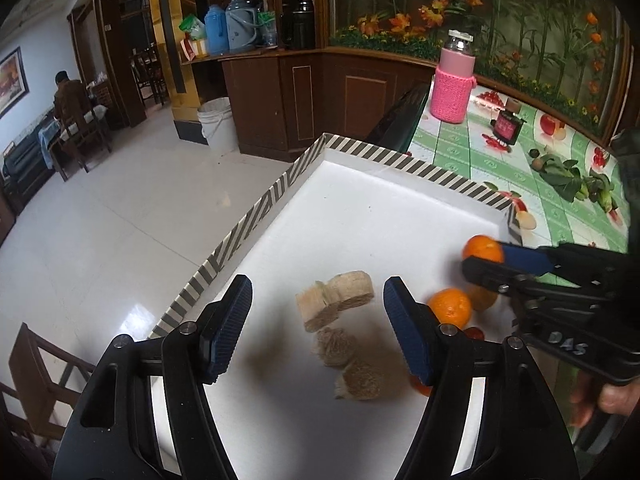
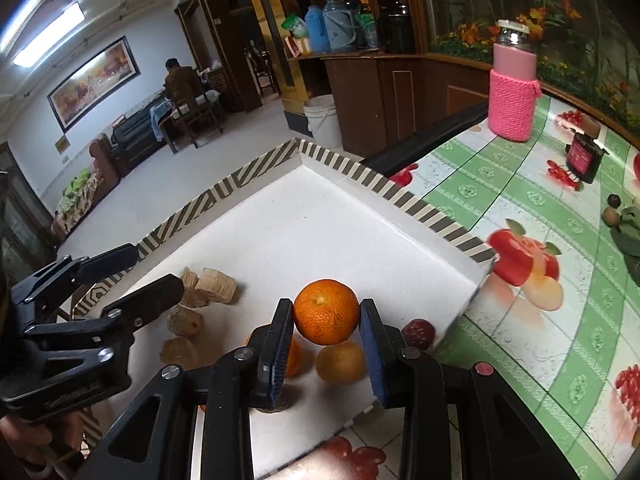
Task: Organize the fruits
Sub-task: 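Carry the loofah piece and orange into the white tray and release both, then move both open tools back over the table toward the last fruits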
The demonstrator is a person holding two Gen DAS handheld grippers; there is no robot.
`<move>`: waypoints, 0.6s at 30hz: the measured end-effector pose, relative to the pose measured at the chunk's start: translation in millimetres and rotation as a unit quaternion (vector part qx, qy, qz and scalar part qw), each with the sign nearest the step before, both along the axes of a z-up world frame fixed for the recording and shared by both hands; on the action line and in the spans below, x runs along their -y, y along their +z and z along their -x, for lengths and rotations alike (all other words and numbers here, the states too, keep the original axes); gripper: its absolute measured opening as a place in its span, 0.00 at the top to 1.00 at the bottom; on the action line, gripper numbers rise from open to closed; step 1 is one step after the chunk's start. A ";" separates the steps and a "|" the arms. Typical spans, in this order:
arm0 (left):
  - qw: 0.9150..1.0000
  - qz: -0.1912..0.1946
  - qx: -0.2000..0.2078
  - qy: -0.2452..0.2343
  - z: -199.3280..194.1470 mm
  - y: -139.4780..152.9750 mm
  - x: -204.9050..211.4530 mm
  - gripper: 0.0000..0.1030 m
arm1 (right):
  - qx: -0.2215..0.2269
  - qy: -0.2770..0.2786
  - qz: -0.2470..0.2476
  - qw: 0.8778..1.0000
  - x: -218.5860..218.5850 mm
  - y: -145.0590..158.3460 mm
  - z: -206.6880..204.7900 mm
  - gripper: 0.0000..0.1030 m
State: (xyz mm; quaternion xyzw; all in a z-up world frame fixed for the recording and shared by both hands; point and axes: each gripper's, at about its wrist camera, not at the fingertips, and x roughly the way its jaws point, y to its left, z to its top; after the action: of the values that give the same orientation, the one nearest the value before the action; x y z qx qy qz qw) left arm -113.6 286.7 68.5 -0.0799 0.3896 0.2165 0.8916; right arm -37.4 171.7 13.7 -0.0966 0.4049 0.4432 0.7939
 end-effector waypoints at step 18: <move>0.999 0.018 0.019 -0.035 -6.7 -0.2 43.5 0.33 | 0.035 -0.052 -0.031 0.998 66.9 20.7 26.9 0.64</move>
State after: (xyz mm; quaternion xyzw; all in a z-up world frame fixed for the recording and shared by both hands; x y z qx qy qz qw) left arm -107.0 243.2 68.2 -0.0867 0.3788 0.1766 0.9043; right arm -64.3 104.7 34.4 -0.0659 0.3677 0.4102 0.8320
